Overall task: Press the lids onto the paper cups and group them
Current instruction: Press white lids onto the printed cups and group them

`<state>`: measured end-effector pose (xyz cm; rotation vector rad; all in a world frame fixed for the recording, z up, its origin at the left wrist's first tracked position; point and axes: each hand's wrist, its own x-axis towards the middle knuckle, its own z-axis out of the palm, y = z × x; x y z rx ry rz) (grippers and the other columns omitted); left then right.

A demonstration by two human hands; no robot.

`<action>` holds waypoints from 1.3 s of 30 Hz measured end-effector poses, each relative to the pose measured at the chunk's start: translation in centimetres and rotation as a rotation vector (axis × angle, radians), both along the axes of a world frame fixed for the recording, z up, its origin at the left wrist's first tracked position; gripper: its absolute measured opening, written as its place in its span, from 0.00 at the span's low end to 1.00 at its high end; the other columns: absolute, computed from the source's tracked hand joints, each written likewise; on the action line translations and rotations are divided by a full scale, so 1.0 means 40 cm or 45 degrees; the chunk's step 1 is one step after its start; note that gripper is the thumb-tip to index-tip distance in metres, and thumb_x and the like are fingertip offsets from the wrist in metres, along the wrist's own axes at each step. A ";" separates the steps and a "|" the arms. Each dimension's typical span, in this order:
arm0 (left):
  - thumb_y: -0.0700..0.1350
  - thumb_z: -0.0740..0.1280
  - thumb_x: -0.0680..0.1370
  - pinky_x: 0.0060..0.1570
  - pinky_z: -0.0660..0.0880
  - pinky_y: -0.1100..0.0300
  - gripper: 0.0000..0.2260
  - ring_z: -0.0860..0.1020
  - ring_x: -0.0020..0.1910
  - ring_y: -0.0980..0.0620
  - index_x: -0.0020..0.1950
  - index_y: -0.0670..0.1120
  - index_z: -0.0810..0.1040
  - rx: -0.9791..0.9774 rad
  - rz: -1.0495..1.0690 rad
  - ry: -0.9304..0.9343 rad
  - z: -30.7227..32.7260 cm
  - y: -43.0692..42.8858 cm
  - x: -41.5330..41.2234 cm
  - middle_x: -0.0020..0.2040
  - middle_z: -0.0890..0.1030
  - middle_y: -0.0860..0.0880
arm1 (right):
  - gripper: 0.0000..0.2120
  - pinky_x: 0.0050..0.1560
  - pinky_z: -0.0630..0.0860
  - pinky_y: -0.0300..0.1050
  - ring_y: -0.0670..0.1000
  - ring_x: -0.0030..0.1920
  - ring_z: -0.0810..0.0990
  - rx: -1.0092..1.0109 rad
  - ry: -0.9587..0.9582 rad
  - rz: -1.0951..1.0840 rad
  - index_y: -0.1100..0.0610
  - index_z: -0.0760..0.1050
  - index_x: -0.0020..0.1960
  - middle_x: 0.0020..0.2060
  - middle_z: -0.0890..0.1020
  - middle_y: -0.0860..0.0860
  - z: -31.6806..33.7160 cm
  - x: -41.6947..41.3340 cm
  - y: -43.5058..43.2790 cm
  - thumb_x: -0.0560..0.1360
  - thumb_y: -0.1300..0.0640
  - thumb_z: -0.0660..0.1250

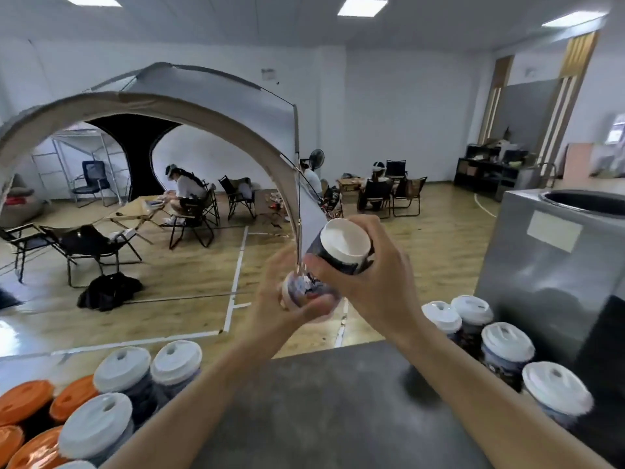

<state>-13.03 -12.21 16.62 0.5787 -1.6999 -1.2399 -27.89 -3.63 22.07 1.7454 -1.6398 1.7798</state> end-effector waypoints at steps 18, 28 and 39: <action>0.67 0.79 0.63 0.56 0.69 0.76 0.35 0.73 0.62 0.68 0.68 0.63 0.74 -0.275 -0.310 -0.603 -0.225 0.143 -0.380 0.64 0.72 0.64 | 0.35 0.54 0.78 0.34 0.42 0.57 0.83 0.435 -0.643 -0.134 0.45 0.72 0.63 0.56 0.83 0.39 -0.606 -0.257 0.267 0.61 0.48 0.84; 0.52 0.75 0.77 0.58 0.67 0.76 0.25 0.70 0.63 0.63 0.72 0.55 0.71 -0.550 -0.329 -0.841 -0.380 0.159 -0.591 0.69 0.65 0.61 | 0.35 0.61 0.70 0.37 0.50 0.64 0.77 0.673 -0.689 -0.475 0.57 0.73 0.69 0.60 0.78 0.50 -0.747 -0.479 0.245 0.66 0.59 0.84; 0.48 0.75 0.78 0.59 0.63 0.80 0.34 0.69 0.70 0.58 0.80 0.50 0.62 -0.540 -0.244 -0.890 -0.418 0.151 -0.633 0.77 0.63 0.54 | 0.37 0.72 0.68 0.46 0.53 0.72 0.72 0.751 -0.712 -0.532 0.60 0.69 0.75 0.70 0.75 0.54 -0.783 -0.511 0.183 0.71 0.60 0.81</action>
